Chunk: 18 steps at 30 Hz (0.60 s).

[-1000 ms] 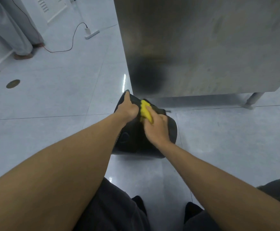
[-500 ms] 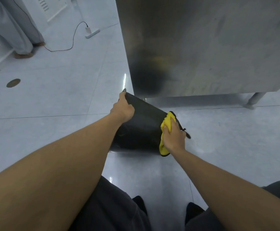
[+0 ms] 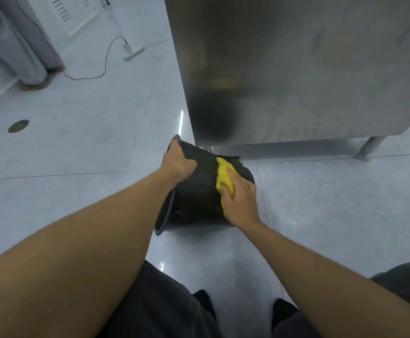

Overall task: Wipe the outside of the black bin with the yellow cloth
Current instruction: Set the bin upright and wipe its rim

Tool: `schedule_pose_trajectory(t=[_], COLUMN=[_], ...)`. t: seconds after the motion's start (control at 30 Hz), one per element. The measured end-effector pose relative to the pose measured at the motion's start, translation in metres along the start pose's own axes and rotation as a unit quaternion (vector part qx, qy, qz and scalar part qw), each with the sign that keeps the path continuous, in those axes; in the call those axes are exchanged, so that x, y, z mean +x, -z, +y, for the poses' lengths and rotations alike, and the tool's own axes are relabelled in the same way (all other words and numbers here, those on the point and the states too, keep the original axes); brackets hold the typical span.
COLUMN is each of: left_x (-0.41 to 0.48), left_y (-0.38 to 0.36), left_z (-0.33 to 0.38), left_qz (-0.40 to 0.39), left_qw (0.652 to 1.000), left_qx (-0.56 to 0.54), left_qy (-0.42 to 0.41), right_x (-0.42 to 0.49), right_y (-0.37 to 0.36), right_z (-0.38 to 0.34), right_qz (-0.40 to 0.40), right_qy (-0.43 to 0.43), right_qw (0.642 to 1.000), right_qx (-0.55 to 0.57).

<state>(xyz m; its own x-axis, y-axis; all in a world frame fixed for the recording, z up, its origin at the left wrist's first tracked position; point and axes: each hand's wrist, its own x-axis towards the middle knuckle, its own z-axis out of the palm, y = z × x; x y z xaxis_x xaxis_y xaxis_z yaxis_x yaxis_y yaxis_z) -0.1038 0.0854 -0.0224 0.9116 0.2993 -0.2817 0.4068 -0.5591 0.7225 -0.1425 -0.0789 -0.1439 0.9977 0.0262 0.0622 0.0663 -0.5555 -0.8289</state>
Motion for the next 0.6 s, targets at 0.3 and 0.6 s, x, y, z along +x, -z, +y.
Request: schedule_pose_trajectory(t=[0.3,0.6], left_x=[-0.007,-0.022], left_y=[-0.018,-0.034], left_z=[0.014,0.03], left_qz=[-0.047,-0.116], left_qw=[0.996,0.957], left_qx=[0.052,0.182], left_qy=[-0.064,-0.192], right_x=[0.021,0.046], right_y=[0.041,0.057], right_z=[-0.043,-0.084], right_qz=[0.136,0.061], right_qy=[-0.202,-0.017], right_qw=[0.95,0.998], right_qx=[0.193,0.027])
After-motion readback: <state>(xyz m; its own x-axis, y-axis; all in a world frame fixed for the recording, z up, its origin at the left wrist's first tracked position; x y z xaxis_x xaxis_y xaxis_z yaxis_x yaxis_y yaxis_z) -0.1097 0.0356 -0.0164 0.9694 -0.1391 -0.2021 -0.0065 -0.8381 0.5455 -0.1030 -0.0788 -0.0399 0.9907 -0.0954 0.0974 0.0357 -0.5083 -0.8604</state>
